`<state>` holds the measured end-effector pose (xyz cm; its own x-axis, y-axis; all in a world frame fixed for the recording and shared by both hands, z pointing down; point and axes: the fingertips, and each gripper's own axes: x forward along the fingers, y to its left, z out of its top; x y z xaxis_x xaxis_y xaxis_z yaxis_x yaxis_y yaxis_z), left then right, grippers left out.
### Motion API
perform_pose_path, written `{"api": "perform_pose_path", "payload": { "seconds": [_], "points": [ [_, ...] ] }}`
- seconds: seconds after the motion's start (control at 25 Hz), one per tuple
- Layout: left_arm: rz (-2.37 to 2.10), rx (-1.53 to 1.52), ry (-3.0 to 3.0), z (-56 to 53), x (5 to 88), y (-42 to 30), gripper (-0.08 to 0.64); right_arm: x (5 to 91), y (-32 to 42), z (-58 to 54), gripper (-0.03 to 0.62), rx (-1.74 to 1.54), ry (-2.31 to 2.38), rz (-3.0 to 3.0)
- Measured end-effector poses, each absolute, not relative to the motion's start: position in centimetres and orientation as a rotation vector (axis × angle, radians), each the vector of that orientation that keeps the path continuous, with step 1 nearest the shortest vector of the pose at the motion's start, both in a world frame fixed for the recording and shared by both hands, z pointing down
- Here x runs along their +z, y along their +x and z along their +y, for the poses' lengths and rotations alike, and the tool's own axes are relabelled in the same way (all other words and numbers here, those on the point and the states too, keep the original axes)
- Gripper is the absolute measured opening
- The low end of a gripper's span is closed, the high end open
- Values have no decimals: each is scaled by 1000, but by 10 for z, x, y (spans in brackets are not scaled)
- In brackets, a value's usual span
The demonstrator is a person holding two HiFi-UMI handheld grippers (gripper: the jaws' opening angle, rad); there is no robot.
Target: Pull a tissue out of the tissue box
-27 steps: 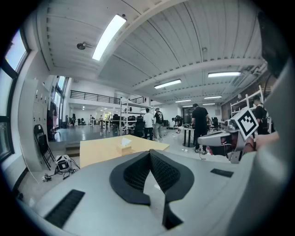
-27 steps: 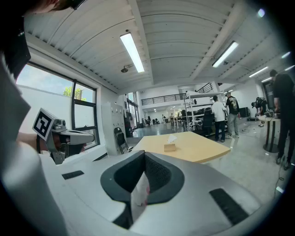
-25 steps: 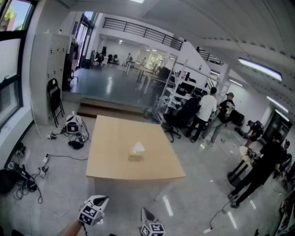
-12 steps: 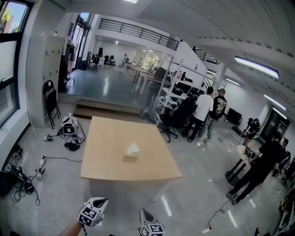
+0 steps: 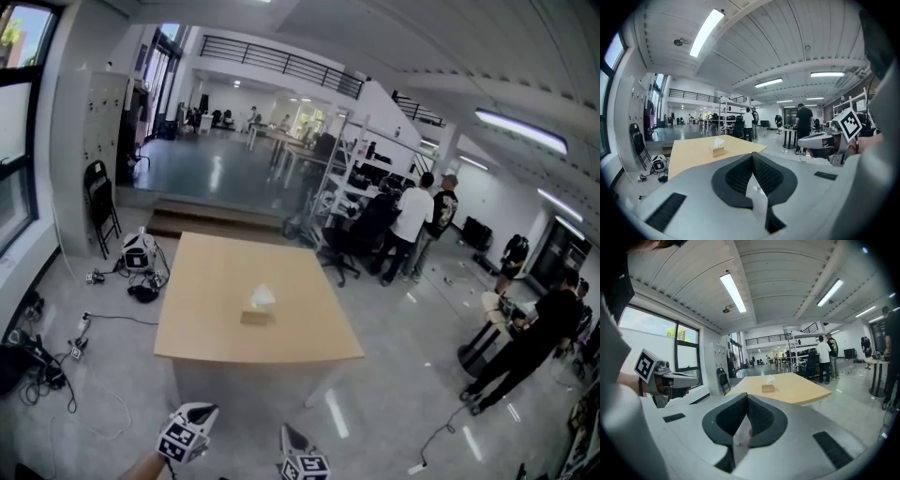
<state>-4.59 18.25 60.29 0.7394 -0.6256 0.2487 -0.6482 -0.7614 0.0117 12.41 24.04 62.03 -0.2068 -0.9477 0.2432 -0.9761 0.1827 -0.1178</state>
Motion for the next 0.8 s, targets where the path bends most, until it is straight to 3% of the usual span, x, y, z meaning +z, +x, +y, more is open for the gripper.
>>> {"api": "perform_pose_path", "payload": {
  "seconds": [0.8],
  "points": [
    [-1055,346,2825,130,613,-23,8,633,149,186,11,397,1869,-2332]
  ]
}}
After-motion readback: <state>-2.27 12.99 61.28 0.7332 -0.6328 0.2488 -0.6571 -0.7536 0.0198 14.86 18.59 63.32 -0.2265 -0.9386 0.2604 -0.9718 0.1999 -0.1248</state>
